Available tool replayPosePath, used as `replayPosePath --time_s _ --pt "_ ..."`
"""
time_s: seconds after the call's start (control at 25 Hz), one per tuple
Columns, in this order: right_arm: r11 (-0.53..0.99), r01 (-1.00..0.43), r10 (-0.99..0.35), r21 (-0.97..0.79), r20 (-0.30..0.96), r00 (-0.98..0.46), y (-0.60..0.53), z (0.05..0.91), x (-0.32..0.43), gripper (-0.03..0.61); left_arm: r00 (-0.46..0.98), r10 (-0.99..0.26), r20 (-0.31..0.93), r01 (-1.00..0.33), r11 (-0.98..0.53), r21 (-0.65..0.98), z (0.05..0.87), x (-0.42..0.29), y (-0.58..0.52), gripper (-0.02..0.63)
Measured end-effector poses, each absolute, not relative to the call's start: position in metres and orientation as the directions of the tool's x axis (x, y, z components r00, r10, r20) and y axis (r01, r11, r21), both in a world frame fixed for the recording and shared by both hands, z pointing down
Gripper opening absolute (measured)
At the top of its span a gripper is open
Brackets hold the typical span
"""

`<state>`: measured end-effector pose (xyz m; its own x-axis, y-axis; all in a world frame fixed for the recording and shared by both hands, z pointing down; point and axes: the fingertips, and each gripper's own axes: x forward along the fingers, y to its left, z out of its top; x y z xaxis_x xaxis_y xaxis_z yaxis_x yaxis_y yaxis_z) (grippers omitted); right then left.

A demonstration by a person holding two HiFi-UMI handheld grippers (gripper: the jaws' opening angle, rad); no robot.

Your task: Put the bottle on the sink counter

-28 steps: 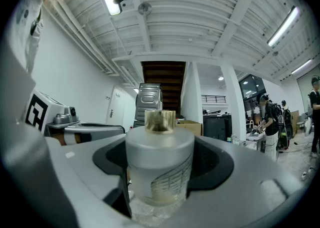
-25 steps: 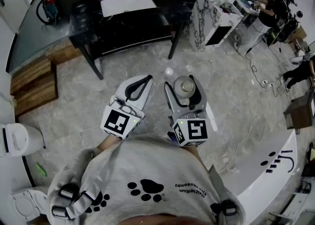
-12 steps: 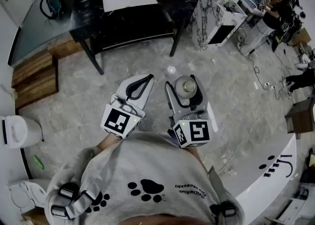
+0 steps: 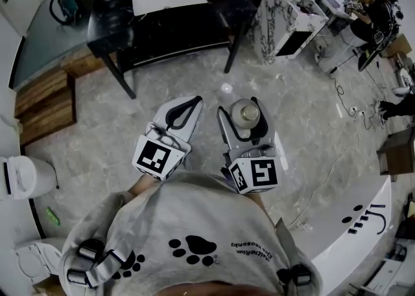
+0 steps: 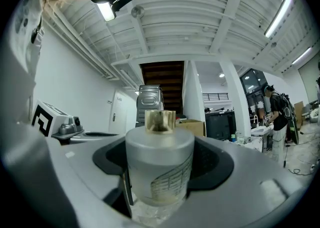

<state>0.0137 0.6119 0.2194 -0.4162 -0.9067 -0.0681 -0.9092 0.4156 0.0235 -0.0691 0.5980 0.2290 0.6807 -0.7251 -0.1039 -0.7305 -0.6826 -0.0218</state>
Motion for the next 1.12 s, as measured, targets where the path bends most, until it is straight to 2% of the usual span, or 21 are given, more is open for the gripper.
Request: replayPosePath --time_s 0.48,1.12 --pt "0.327 -0.943 -0.939 0.059 -0.088 -0.332 0.487 0.211 -0.002 0.336 0.756 -0.636 -0.154 -0.649 -0.758 -0.057 0.215 -0.081 0.458 0.003" --pt "0.226 -0.973 -0.972 0.047 -0.049 -0.228 0.366 0.228 -0.04 0.336 0.819 -0.559 -0.125 -0.566 -0.824 -0.022 0.234 -0.113 0.33 0.003"
